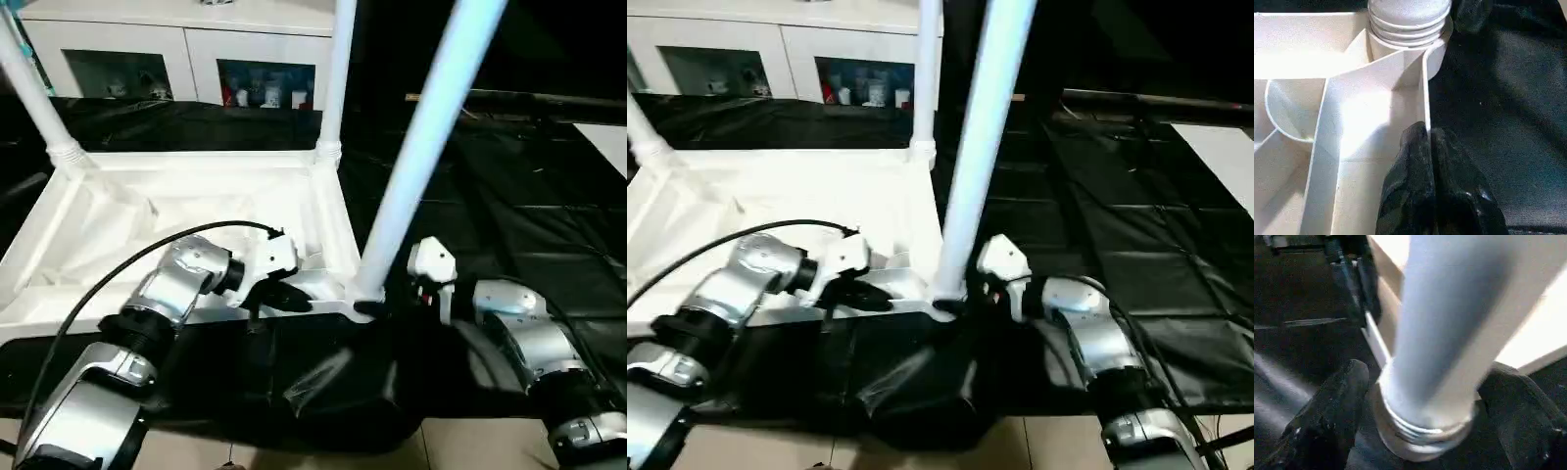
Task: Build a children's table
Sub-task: Rotate leg to tighten
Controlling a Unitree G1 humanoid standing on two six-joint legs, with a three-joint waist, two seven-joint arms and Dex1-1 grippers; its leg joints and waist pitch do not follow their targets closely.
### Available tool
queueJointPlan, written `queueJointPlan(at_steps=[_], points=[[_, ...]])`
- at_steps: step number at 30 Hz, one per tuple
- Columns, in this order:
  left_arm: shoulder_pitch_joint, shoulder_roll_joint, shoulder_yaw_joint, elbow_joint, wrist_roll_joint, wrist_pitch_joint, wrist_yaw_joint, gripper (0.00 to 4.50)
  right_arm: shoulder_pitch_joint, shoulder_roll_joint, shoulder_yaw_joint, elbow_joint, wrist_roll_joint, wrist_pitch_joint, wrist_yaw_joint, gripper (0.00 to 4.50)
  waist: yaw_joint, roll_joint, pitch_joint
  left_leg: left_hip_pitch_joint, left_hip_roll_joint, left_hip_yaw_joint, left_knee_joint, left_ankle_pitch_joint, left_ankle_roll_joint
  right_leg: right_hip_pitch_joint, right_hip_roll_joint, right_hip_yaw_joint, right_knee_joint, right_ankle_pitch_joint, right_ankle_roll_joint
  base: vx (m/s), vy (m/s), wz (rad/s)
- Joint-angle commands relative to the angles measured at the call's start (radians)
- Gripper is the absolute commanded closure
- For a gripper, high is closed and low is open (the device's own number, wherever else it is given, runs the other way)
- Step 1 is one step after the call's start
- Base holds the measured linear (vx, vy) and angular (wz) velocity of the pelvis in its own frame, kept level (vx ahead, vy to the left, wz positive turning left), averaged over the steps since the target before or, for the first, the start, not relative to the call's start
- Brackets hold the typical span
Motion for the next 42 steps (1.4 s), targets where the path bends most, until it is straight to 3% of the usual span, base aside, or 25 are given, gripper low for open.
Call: queueJointPlan(at_steps=[1, 5, 7, 10, 12, 17, 20, 27, 34, 38, 42], points=[[0.036, 0.003, -0.058, 0.004, 0.024, 0.010, -0.051, 4.50, -0.017, 0.005, 0.016, 0.001, -0.014, -0.006, 0.002, 0.72, -0.002, 0.004, -0.053, 0.014, 0.019, 0.009, -0.059, -0.210, 0.054, 0.042, -0.037, 0.022, -0.043, -0.051, -0.265, 0.000, 0.000, 0.00], [0.044, 0.006, -0.063, -0.016, 0.016, 0.020, -0.058, 4.50, -0.048, 0.025, 0.030, 0.046, -0.041, -0.023, -0.030, 0.72, -0.008, 0.006, -0.051, 0.018, 0.018, 0.009, -0.062, -0.243, 0.023, 0.037, -0.035, 0.025, -0.047, -0.100, -0.253, 0.000, 0.000, 0.00], [0.045, 0.005, -0.064, -0.018, 0.016, 0.022, -0.054, 4.50, -0.102, 0.056, 0.039, 0.130, -0.080, -0.056, -0.088, 0.72, -0.014, 0.005, -0.053, 0.013, 0.015, 0.008, -0.062, -0.236, 0.019, 0.038, -0.035, 0.024, -0.044, -0.091, -0.254, 0.000, 0.000, 0.00], [0.045, 0.004, -0.063, -0.017, 0.020, 0.023, -0.051, 4.50, -0.116, 0.059, 0.046, 0.148, -0.096, -0.058, -0.089, 1.07, -0.019, 0.000, -0.049, 0.011, 0.014, 0.007, -0.061, -0.250, 0.018, 0.038, -0.035, 0.027, -0.047, -0.124, -0.239, 0.000, 0.000, 0.00], [0.049, 0.005, -0.061, -0.024, 0.021, 0.029, -0.049, 4.50, -0.119, 0.051, 0.057, 0.152, -0.106, -0.067, -0.077, 1.07, -0.020, 0.000, -0.048, 0.012, 0.015, 0.007, -0.061, -0.259, 0.022, 0.036, -0.036, 0.028, -0.048, -0.151, -0.234, 0.000, 0.000, 0.00], [0.056, 0.009, -0.060, -0.037, 0.020, 0.039, -0.049, 4.50, -0.125, 0.051, 0.047, 0.175, -0.096, -0.077, -0.060, 1.53, -0.021, 0.001, -0.049, 0.012, 0.016, 0.006, -0.061, -0.263, 0.023, 0.035, -0.036, 0.028, -0.049, -0.161, -0.233, 0.000, 0.000, 0.00], [0.058, 0.010, -0.063, -0.038, 0.020, 0.041, -0.049, 4.50, -0.128, 0.054, 0.036, 0.190, -0.082, -0.089, -0.048, 1.78, -0.024, 0.004, -0.051, 0.012, 0.015, 0.007, -0.059, -0.247, 0.027, 0.035, -0.033, 0.027, -0.045, -0.118, -0.247, 0.000, 0.000, 0.00], [0.058, 0.009, -0.065, -0.039, 0.023, 0.049, -0.051, 4.50, -0.127, 0.058, 0.032, 0.204, -0.067, -0.095, -0.044, 1.82, -0.024, 0.006, -0.051, 0.013, 0.015, 0.007, -0.058, -0.256, 0.032, 0.036, -0.033, 0.027, -0.044, -0.114, -0.257, 0.000, 0.000, 0.00], [0.064, 0.008, -0.059, -0.041, 0.023, 0.051, -0.033, 4.50, -0.126, 0.068, 0.021, 0.213, -0.051, -0.086, -0.043, 1.83, -0.023, 0.001, -0.051, 0.011, 0.015, 0.008, -0.057, -0.242, 0.039, 0.037, -0.033, 0.027, -0.042, -0.111, -0.255, 0.000, 0.000, 0.00], [0.055, -0.028, -0.027, -0.001, 0.026, 0.061, 0.068, 4.50, -0.126, 0.114, -0.017, 0.244, -0.032, -0.037, -0.153, 1.83, -0.026, 0.000, -0.048, 0.012, 0.014, 0.008, -0.060, -0.266, 0.029, 0.032, -0.034, 0.028, -0.048, -0.160, -0.247, 0.000, 0.000, 0.00], [0.048, -0.069, -0.010, 0.024, 0.020, 0.070, 0.124, 4.50, -0.108, 0.157, -0.021, 0.259, -0.040, -0.021, -0.239, 1.84, -0.028, -0.001, -0.046, 0.014, 0.014, 0.003, -0.065, -0.308, 0.003, 0.030, -0.038, 0.029, -0.059, -0.262, -0.208, 0.000, 0.000, 0.00]])
